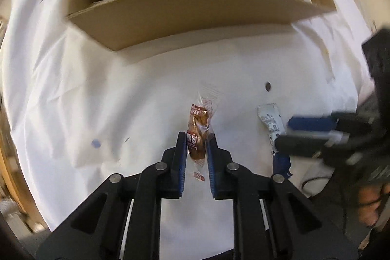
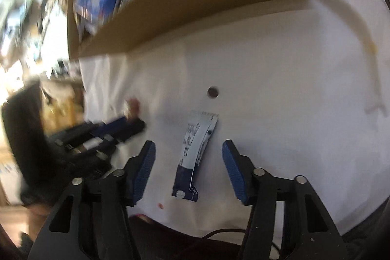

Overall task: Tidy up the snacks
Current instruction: 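Grasp the white tube packet with the right gripper while the left gripper lifts the brown packet, then carry both packets into the box and open both grippers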

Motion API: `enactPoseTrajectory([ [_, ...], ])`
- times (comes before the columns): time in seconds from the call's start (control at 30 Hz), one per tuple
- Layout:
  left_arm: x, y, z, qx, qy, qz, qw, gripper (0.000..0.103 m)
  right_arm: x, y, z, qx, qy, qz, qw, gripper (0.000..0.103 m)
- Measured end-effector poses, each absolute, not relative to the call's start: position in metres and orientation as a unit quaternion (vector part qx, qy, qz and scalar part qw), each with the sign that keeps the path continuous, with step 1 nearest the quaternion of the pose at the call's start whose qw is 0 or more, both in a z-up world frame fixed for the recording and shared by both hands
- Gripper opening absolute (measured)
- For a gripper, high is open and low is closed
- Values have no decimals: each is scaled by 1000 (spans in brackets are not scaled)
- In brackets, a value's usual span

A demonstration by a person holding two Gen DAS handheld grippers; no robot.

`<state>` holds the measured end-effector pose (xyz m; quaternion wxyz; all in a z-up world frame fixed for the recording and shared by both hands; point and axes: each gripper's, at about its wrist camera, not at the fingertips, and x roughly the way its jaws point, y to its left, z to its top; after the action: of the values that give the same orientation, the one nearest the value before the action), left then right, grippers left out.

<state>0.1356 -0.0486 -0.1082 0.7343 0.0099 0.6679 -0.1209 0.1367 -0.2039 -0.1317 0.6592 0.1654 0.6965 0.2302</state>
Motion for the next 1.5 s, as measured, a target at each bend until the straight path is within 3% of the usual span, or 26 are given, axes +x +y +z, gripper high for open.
enactPoseTrajectory([
  [0.17, 143, -41, -82, -22, 642, -110, 759, 13, 127, -175, -135, 41, 688, 219, 690, 41],
  [0.23, 141, -38, -72, -38, 630, -102, 769, 13, 123, -168, -131, -4, 674, 215, 707, 18],
  [0.63, 150, -3, 9, -122, 509, -96, 846, 13, 143, -234, -47, 153, 534, 248, 794, 18],
  [0.87, 187, -26, 21, -126, 495, -87, 856, 13, 181, -266, -10, 177, 462, 222, 840, 18],
  [1.13, 226, -62, 4, -101, 510, -73, 851, 13, 229, -276, -13, 163, 459, 179, 855, 18],
  [1.5, 239, -82, -24, -96, 526, -66, 842, 16, 245, -289, -43, 249, 491, 188, 814, 22],
])
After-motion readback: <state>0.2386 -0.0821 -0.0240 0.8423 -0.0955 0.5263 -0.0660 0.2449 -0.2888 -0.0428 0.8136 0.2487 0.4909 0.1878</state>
